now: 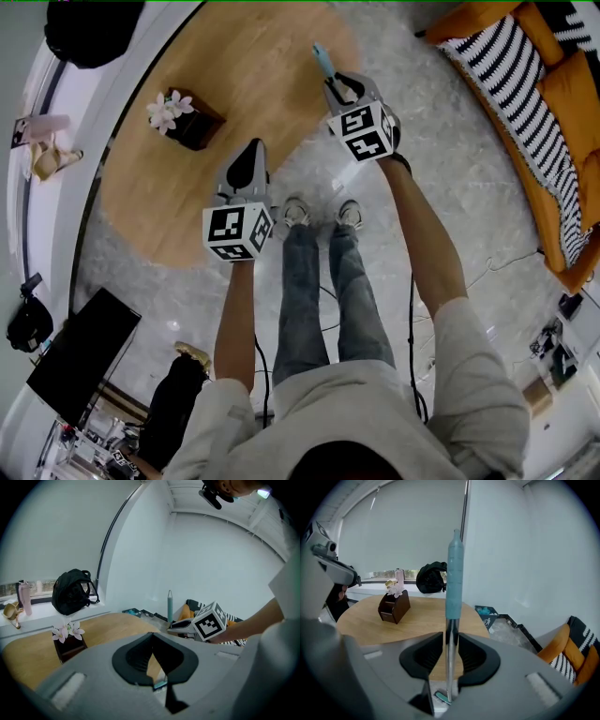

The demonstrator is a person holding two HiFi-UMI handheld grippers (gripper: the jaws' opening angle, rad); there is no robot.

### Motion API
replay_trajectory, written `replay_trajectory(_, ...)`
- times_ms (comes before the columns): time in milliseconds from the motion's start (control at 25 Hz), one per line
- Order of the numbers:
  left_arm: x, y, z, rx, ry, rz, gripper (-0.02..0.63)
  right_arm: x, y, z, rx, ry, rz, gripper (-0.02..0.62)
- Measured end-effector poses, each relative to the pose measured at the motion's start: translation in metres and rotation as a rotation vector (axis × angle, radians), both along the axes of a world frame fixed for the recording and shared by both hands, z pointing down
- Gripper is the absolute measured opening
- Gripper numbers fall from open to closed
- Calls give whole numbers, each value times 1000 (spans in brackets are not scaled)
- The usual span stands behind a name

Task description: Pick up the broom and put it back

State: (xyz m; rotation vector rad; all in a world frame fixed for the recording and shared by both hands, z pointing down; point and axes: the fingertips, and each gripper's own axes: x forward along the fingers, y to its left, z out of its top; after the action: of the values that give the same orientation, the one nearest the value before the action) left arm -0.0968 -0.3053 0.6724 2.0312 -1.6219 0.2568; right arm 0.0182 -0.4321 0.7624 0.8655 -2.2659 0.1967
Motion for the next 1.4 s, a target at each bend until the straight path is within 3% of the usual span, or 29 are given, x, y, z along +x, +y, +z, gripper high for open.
replay_trajectory(320,2,1,-3,8,-5,4,2,5,-1,-1,-8,-9,5,169)
replay_trajectory(640,10,0,-10,16,-10,15,2,22,8,-18,18,-42,42,170)
replay_trajectory(800,19,0,-13,22,-10,28,2,41,19,-36,48,-86,91,155)
replay_trajectory(960,31,-1,-16,32,-15,50,2,68,37,-56,80,-126,155,93)
replay_trajectory(1400,76,2,-41,61,-45,121,2,173,95,-104,152,-156,352,12)
